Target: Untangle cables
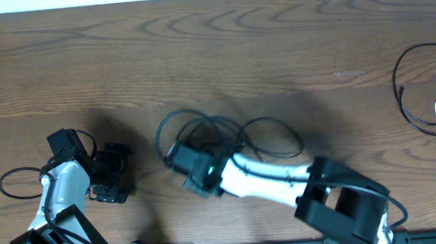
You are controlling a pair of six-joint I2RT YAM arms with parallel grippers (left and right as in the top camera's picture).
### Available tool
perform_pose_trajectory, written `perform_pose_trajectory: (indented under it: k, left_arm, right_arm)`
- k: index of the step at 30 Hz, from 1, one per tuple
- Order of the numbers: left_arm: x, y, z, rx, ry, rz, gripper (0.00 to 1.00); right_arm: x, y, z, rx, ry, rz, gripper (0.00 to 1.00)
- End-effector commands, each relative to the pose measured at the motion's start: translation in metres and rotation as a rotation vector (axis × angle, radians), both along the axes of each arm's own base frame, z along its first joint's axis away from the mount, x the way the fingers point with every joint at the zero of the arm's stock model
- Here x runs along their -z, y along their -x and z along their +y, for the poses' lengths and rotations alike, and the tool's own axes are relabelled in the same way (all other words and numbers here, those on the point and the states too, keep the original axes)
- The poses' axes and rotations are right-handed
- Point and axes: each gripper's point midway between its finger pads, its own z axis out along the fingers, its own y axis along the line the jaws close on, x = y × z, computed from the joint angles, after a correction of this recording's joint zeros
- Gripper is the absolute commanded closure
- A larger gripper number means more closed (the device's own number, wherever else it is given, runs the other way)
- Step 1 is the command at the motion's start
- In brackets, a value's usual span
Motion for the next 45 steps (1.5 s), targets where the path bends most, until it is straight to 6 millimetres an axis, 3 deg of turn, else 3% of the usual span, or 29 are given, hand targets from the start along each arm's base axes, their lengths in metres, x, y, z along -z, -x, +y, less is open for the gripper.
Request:
perform_pose_trajectory:
  k: [1,4,10,16,24,30,34,37,45]
  left_arm:
    - [0.008,0.009,0.013,-0.005,-0.071,0.048,0.02]
    - [0.008,0.009,0.013,-0.005,-0.071,0.048,0.02]
    - [0.008,0.009,0.013,-0.005,-0.071,0.048,0.02]
    - [0.008,0.009,0.013,-0.005,-0.071,0.048,0.02]
    - [0.008,0.009,0.013,-0.005,-0.071,0.048,0.02]
    - [0.008,0.009,0.013,-0.005,-0.071,0.048,0.02]
    - [0.008,0.009,0.013,-0.005,-0.071,0.048,0.02]
    - [0.008,0.009,0.013,-0.005,-0.071,0.048,0.02]
    - [0.008,0.009,0.013,-0.005,-0.071,0.048,0.02]
  right_arm:
    - [-0.020,-0.036,-0.017,0.002,0.055,-0.048,0.99]
    - [-0.038,-0.062,-0.030,0.011,0.096,-0.091,0.99]
    - [-0.061,-0.127,-0.082,0.116,0.251,-0.267,0.99]
    - [-0.067,-0.161,-0.128,0.236,0.304,-0.283,0.99]
    - [-0.044,-0.113,-0.119,0.148,0.141,0.079,0.96]
    - [-0.041,-0.072,-0.110,-0.111,0.102,0.235,0.89]
    - [-0.040,-0.062,-0.118,-0.231,0.144,0.253,0.79]
    - [-0.036,-0.058,-0.121,-0.299,0.159,0.254,0.66]
    - [-0.012,-0.061,-0.119,-0.401,0.144,0.187,0.44]
